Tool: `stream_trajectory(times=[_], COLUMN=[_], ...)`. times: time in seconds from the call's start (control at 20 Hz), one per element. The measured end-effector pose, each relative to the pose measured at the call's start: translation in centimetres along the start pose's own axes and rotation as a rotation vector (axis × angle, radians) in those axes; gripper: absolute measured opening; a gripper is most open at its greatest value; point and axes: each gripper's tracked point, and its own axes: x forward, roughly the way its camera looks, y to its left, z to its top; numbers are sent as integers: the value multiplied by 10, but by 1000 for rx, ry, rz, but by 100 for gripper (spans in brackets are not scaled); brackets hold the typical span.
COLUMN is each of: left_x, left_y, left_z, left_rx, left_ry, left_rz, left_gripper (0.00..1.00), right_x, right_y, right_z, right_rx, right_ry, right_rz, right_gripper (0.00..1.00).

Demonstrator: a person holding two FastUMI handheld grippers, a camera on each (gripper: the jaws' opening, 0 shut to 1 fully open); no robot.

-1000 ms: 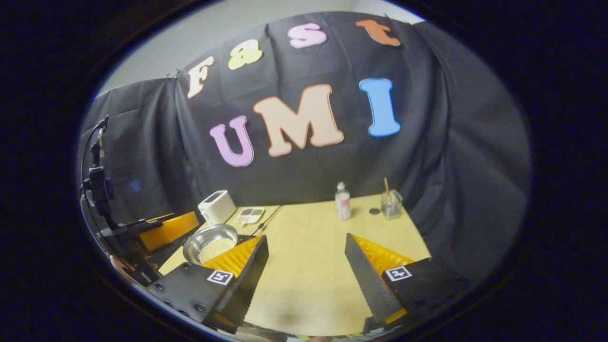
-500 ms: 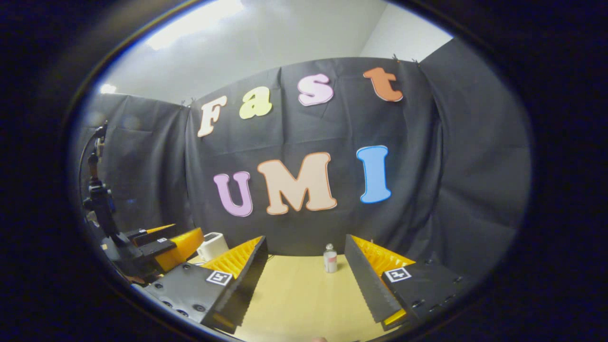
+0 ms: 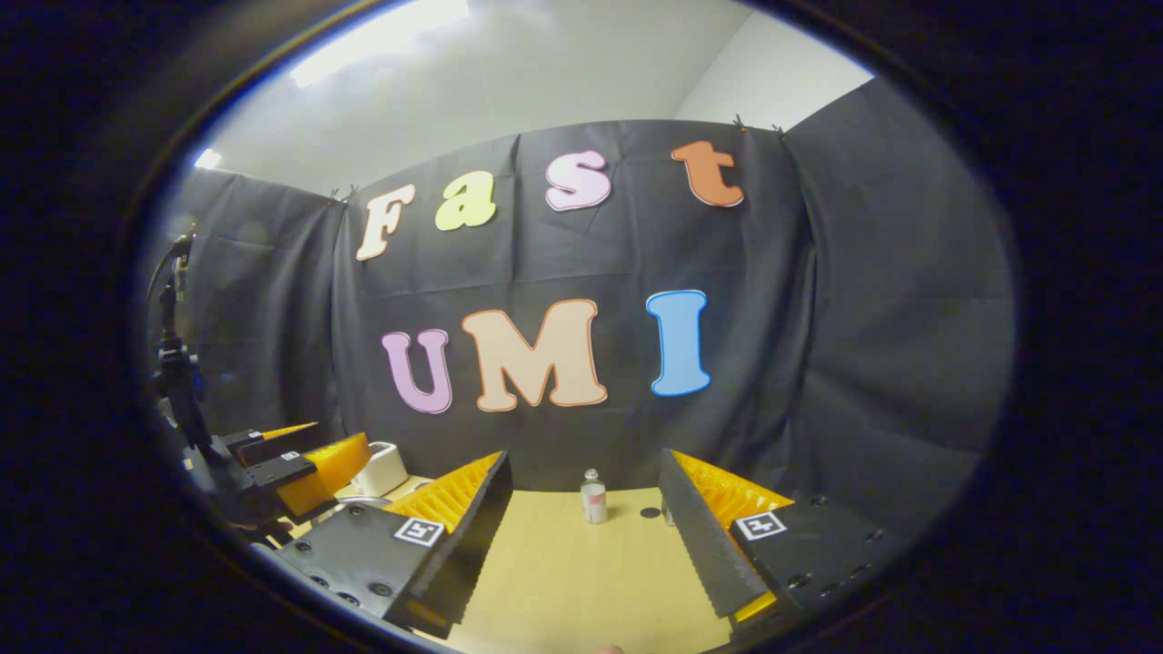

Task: First push the handle of the pot to place it horizontally, then grasp the pot with both hands and set it on the induction cooktop.

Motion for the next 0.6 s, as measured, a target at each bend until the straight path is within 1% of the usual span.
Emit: stream_trajectory(times=[0.1, 0.15, 0.2, 0.25, 0.3, 0.35, 0.4, 0.45, 0.5, 0.55, 0.6], left_x=[-1, 0, 2, 7, 14, 22, 30, 38, 50, 63, 76], left_y=[-6, -11, -18, -24, -32, -38, -47, -58, -68, -80, -91], left_z=[-2, -2, -2, 2, 9, 16, 23, 28, 35, 38, 39], left_rx=[-13, -26, -44, -68, -101, -140, -182, -222, -254, -279, -293], left_ry=[-3, -12, -27, -57, -100, -137, -179, -217, -253, -283, -317], left_rz=[-7, -16, -25, -32, -39, -48, -54, -61, -69, -75, -72], left_gripper=[96, 93, 93, 96, 96, 96, 92, 96, 92, 92, 92], right_x=[1, 1, 3, 7, 12, 35, 40, 48, 56, 63, 72], right_y=[-6, -9, -13, -20, -30, -58, -71, -88, -103, -121, -141], right_z=[-2, -4, -4, -1, 4, 17, 27, 36, 45, 50, 52], right_rx=[9, 13, 18, 26, 32, 44, 63, 88, 111, 127, 140], right_ry=[-2, -4, -9, -20, -34, -54, -73, -91, -110, -128, -144], right_rz=[2, 7, 14, 12, 11, 9, 2, 3, 8, 9, -3], right_gripper=[93, 93, 93, 93, 93, 93, 93, 93, 93, 100, 93])
